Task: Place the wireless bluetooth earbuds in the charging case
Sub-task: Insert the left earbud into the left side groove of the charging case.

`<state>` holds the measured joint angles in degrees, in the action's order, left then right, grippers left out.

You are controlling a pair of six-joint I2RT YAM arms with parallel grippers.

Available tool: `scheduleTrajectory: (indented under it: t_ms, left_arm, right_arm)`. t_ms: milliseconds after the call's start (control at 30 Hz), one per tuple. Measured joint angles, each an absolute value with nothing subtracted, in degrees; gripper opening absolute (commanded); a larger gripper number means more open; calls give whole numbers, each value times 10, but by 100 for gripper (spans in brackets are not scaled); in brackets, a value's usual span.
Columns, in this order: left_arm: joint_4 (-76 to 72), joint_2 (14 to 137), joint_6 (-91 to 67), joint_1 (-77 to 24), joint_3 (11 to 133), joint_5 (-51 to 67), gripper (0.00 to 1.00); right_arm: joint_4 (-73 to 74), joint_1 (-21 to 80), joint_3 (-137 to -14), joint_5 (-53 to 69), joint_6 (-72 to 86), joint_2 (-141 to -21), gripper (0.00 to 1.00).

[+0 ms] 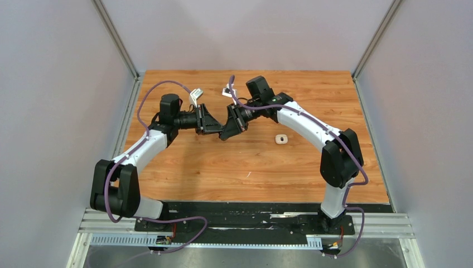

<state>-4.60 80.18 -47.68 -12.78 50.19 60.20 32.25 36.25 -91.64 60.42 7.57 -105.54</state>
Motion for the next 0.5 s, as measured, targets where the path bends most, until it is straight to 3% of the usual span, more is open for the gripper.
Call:
scheduleTrajectory:
  t_ms: [500]
  left_arm:
    - [-45,802,-470,-128,502,611,0]
  right_arm:
    - [321,364,-910,606,65,-1037,0]
